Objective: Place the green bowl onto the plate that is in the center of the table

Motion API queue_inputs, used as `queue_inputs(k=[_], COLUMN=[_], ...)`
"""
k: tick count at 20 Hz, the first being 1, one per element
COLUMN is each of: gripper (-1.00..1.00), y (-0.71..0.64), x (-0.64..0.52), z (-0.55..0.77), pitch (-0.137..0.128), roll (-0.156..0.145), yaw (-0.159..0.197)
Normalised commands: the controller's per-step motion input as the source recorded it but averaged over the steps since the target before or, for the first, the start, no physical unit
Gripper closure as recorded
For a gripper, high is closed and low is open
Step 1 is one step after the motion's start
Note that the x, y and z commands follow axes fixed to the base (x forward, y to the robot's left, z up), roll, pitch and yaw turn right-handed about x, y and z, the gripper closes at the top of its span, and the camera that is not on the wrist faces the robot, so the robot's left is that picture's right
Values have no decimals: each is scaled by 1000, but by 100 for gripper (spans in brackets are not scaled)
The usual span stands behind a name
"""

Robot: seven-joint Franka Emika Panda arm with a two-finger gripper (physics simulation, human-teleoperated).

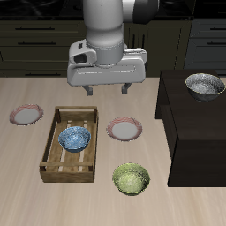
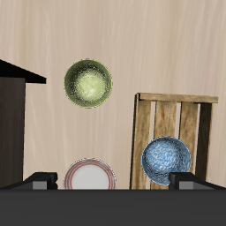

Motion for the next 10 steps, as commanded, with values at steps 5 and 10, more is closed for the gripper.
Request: queue_inputs(k=[5, 10], gripper=[-100, -100], y=[109, 27], x=[508, 431], z=[-130, -81], pitch=[30, 2], roll=[28, -12], yaw=[1, -13])
